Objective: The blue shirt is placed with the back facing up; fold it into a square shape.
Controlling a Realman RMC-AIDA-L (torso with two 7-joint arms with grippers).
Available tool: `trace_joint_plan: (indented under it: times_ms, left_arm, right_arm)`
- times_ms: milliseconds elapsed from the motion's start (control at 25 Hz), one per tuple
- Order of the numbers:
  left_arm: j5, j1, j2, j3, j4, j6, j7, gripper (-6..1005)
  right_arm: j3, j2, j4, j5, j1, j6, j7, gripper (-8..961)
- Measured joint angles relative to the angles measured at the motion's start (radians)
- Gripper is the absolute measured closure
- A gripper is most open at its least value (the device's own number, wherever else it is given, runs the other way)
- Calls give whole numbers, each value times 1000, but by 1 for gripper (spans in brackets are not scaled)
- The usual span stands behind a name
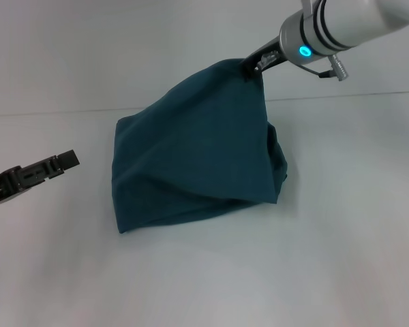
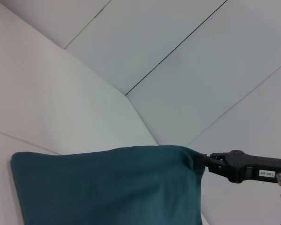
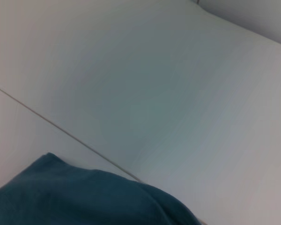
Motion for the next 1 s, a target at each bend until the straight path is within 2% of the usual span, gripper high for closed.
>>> trace_joint_plan:
  times_ms: [320, 760, 1000]
  left_arm:
    - [0, 2, -1, 0, -25, -5, -5, 293]
    - [0, -2, 2, 3, -25, -26, -17, 290]
    - [0, -2, 2, 1, -25, -30, -21, 291]
  right_arm:
    - [-17, 1, 68, -40, 5, 135, 25, 907]
    - [-97, 1, 136, -61, 12, 233, 25, 906]
    - [-103, 1, 171, -91, 28, 269, 25, 906]
